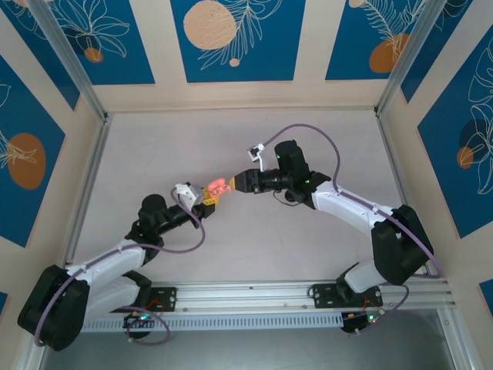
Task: Insert the wireless bluetooth earbuds into the charging case
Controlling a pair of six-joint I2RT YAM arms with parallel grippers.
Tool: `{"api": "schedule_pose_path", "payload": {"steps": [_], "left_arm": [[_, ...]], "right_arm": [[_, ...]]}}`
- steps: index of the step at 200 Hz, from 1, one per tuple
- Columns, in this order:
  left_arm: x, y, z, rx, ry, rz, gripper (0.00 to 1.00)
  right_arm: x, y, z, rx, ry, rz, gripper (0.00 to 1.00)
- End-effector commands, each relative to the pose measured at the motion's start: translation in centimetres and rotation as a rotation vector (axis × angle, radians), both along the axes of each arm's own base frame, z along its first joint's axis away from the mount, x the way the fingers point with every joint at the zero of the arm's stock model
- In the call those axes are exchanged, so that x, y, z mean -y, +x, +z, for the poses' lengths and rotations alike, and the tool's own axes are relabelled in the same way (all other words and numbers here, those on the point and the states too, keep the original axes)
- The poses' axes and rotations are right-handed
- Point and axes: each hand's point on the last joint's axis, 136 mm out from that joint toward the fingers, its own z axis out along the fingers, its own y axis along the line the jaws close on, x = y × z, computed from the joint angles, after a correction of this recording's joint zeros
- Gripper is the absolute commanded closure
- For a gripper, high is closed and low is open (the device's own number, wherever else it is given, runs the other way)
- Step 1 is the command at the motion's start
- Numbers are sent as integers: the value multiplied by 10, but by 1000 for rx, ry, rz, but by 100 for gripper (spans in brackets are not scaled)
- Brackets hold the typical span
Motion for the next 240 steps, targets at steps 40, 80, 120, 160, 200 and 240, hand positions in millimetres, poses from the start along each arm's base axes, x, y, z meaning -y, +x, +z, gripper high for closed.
{"api": "schedule_pose_path", "payload": {"steps": [40, 80, 120, 160, 200, 240], "left_arm": [[6, -4, 27, 60, -41, -38, 76], [6, -4, 27, 59, -39, -38, 76], [7, -4, 26, 56, -38, -39, 76], [6, -4, 26, 56, -34, -39, 77], [6, -4, 26, 53, -32, -38, 77], [6, -4, 23, 47, -25, -37, 77]], "right_arm": [[-2, -5, -9, -44, 18, 29, 66], [-4, -7, -6, -43, 37, 49, 69], [-6, -7, -3, -39, 46, 55, 72], [-9, -8, -4, -46, 48, 69, 77], [-11, -9, -4, -48, 46, 72, 79], [-12, -12, 3, -27, 51, 81, 79]]}}
